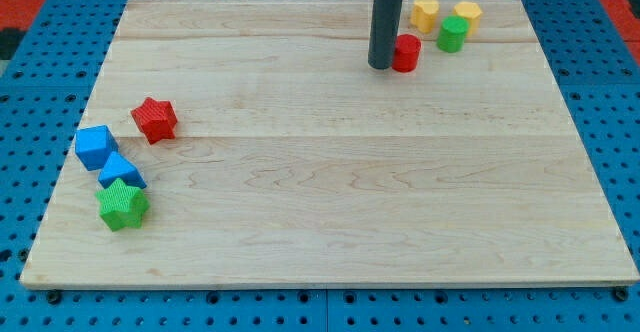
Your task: Move red circle into the green circle
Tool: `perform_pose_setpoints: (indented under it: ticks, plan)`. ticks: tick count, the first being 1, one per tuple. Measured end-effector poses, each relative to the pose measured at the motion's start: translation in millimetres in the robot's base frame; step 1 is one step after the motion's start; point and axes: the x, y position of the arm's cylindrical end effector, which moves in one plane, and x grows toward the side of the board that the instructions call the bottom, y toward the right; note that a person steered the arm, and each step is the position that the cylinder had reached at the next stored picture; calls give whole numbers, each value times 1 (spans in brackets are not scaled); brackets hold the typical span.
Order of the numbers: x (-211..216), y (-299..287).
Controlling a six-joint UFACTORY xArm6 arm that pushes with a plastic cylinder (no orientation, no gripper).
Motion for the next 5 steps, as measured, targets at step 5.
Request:
perform_pose_setpoints:
  ticks: [5]
  plan:
    - [19,48]
